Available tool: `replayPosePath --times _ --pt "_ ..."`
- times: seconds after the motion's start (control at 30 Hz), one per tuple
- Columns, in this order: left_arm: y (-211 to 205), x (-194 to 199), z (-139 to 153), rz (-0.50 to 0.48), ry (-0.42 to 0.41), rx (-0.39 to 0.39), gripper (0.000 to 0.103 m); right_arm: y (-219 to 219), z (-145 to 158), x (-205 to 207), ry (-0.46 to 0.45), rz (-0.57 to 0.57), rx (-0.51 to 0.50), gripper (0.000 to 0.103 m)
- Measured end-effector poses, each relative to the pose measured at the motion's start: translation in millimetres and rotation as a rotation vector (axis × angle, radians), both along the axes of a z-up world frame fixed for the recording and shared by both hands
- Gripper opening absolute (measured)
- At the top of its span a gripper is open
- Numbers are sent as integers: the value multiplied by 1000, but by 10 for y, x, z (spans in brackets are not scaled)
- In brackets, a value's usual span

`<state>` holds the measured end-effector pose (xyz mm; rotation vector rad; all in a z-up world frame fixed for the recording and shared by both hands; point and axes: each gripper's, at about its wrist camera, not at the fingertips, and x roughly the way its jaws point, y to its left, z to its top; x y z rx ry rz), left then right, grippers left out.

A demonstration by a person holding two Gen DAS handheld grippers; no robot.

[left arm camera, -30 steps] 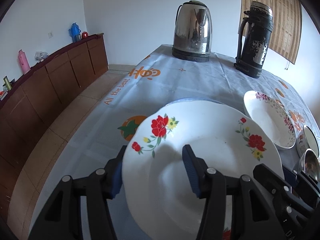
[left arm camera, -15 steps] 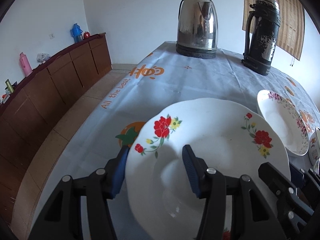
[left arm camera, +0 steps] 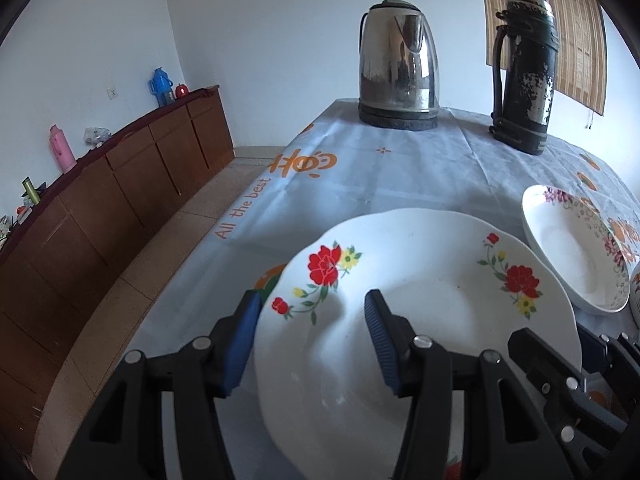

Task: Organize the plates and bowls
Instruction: 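Lift and carry the red-flower plate with the left gripper across the table, then lower the red-flower plate onto the table and open the left gripper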

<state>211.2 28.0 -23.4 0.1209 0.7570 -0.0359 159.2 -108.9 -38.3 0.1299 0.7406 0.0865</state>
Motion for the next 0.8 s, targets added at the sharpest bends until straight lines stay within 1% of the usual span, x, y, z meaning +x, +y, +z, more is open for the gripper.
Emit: replayPosePath --times 0.07,0.1,0.13,0.17,0.2,0.23,0.33,0.37,0.4,0.47,0.57,0.63,0.8 --pt "-1 -4 -5 2 -7 5 55 38 3 1 -3 22 -5 46" --pt "-4 -7 -5 3 -12 12 56 53 4 1 -5 29 -11 48" --pt "-6 -10 -2 2 -16 17 57 61 5 -3 -6 25 -18 48" --pt "-6 -23 0 3 -22 20 62 61 9 -8 -9 24 -18 49" --pt "-5 -31 13 7 -32 21 69 55 9 -13 -11 25 -13 49" --pt "-4 -44 30 10 -46 21 73 47 11 -23 -14 24 -6 49" --pt "-23 -99 82 3 -94 38 75 27 28 -60 -28 14 3 50" --pt "-34 -114 92 3 -106 48 81 29 36 -78 -33 11 4 50" --pt "-39 -131 107 9 -123 62 91 23 43 -97 -39 7 7 50" --pt "-39 -146 128 26 -151 78 100 4 57 -122 -49 3 15 51" --pt "-43 -140 143 40 -178 106 100 3 66 -127 -54 4 15 54" --pt "-36 -122 138 53 -183 124 100 34 67 -123 -51 6 -5 56" --pt "16 -64 127 66 -165 100 100 83 72 -132 -50 16 -34 61"
